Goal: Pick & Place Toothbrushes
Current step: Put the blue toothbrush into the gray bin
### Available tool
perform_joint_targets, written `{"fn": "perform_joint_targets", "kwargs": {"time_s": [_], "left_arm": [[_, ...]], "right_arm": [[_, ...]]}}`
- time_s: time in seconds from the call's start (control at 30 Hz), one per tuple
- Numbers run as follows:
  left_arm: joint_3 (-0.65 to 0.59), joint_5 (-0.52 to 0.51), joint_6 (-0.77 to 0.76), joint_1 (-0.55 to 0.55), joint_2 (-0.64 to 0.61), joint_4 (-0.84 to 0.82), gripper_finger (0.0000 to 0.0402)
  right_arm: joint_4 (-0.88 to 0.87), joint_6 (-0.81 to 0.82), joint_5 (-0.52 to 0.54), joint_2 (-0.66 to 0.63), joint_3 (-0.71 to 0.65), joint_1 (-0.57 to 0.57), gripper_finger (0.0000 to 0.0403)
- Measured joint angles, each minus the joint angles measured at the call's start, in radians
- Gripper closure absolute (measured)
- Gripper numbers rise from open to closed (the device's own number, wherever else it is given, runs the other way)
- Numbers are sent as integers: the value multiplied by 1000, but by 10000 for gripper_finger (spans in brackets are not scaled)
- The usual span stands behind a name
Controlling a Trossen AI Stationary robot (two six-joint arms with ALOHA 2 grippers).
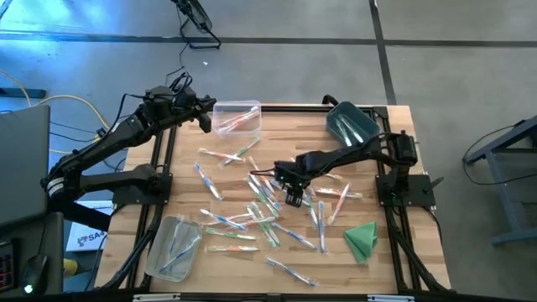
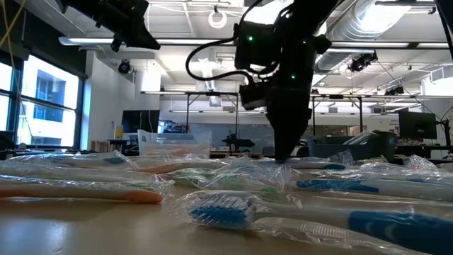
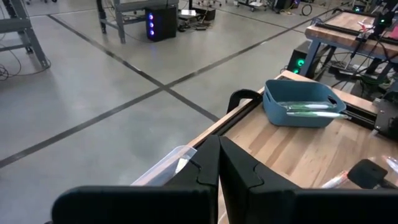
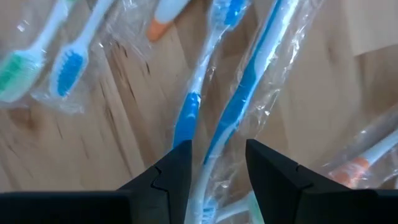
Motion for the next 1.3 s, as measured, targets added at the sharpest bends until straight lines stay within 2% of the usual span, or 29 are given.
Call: {"fn": "perform_joint_targets", "kwargs": {"time_s": [0.23,0.57,0.93,1.3], "left_arm": [[0,0,0,0,0,0,401],[0,0,0,0,0,-1,401],[0,-1,0,0,0,-1,401],[0,-4,0,0,0,-1,401]], "right_arm": [[40,6,7,15,0,3,272],[52,25,43,14,0,0,390],[31,25,41,-42,0,-27,397],[2,20,78,-250,0,-108,398]]}}
